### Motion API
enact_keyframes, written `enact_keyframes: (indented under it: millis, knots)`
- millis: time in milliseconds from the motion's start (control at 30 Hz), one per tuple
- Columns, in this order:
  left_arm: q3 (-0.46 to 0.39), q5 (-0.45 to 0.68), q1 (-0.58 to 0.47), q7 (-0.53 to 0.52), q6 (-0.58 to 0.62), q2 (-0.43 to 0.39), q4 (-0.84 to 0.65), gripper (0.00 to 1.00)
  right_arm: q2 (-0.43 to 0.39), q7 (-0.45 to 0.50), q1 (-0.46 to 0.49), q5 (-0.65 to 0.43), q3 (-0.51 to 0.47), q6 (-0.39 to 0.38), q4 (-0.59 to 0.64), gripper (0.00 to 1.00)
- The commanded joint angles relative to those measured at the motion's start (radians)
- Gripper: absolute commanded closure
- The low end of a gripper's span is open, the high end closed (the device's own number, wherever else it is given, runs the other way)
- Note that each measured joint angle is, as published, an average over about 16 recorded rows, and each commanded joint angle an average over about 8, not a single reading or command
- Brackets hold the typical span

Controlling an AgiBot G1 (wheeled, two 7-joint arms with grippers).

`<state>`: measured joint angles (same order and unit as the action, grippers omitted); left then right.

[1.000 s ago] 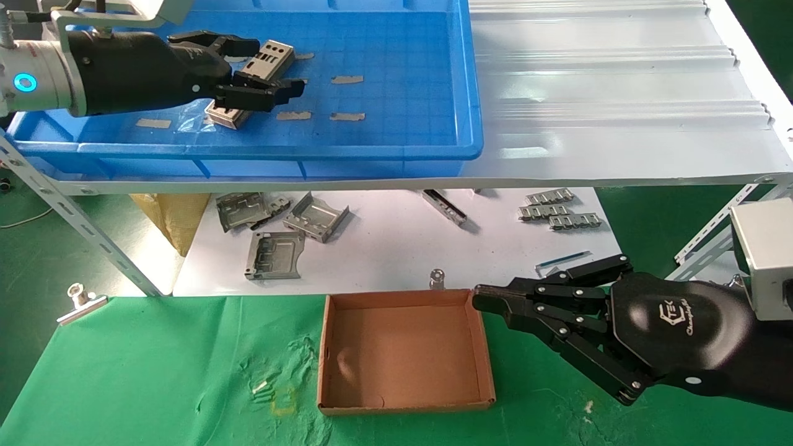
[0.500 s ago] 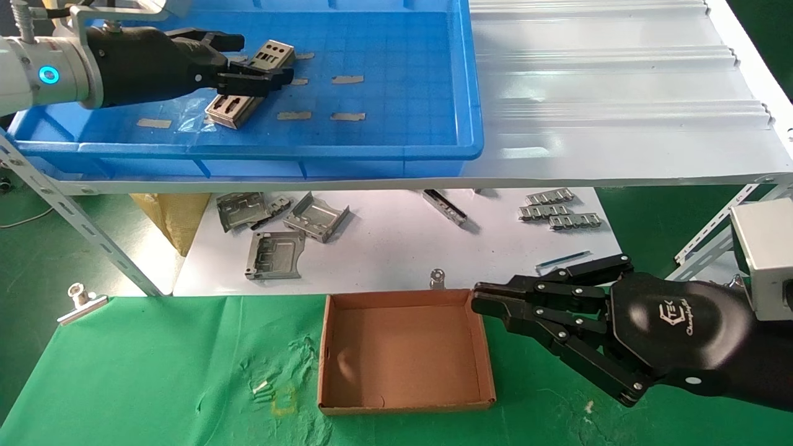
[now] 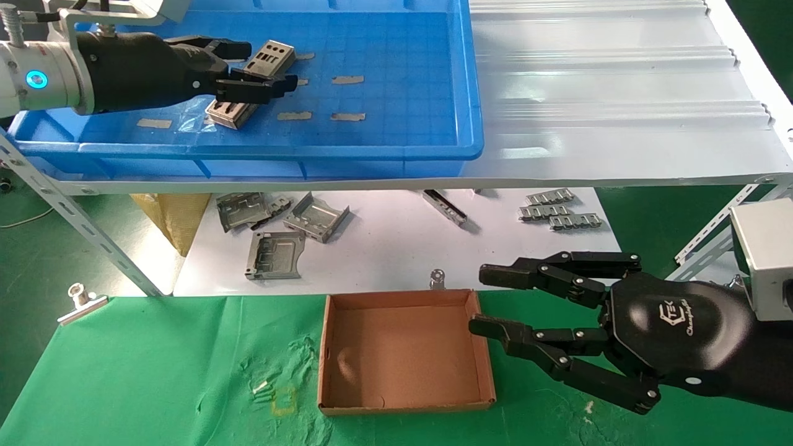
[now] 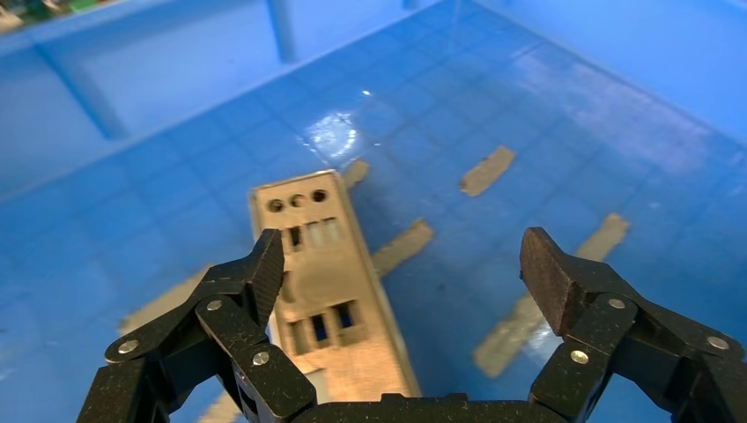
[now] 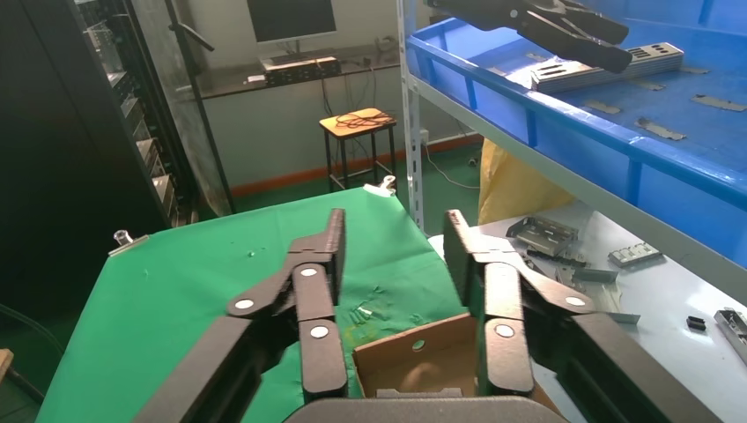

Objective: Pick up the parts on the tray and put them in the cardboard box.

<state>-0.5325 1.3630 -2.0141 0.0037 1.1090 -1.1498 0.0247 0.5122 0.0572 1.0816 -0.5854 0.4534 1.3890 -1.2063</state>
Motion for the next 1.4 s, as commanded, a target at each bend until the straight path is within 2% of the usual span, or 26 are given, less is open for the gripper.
enact_keyframes:
  millis: [33,67,100,867,933,1133,1167,1233,1400]
  knots:
    - [0.002,-0.002,0.001,0.014,-0.006,0.002,0.001,0.10,0.000,0.000,0.000,0.000,0.000,0.000,0.000,0.00]
    - [0.002,-0.003,0.002,0.019,-0.009,0.002,0.001,0.01,0.000,0.000,0.000,0.000,0.000,0.000,0.000,0.00]
    - [0.003,-0.004,0.002,0.022,-0.012,0.002,-0.001,0.00,0.000,0.000,0.000,0.000,0.000,0.000,0.000,0.00]
    - [0.005,-0.006,0.002,-0.024,-0.090,-0.021,-0.038,0.01,0.000,0.000,0.000,0.000,0.000,0.000,0.000,0.00]
    - [0.004,-0.006,0.004,-0.026,-0.093,-0.023,-0.037,0.13,0.000,0.000,0.000,0.000,0.000,0.000,0.000,0.00]
    - [0.004,-0.006,0.007,-0.024,-0.097,-0.025,-0.030,0.86,0.000,0.000,0.000,0.000,0.000,0.000,0.000,0.00]
    - [0.005,-0.007,0.007,-0.023,-0.099,-0.025,-0.029,0.94,0.000,0.000,0.000,0.000,0.000,0.000,0.000,0.00]
    - [0.006,-0.008,0.009,-0.020,-0.103,-0.026,-0.027,1.00,0.000,0.000,0.000,0.000,0.000,0.000,0.000,0.00]
    - [0.007,-0.010,0.011,-0.020,-0.114,-0.029,-0.027,1.00,0.000,0.000,0.000,0.000,0.000,0.000,0.000,0.00]
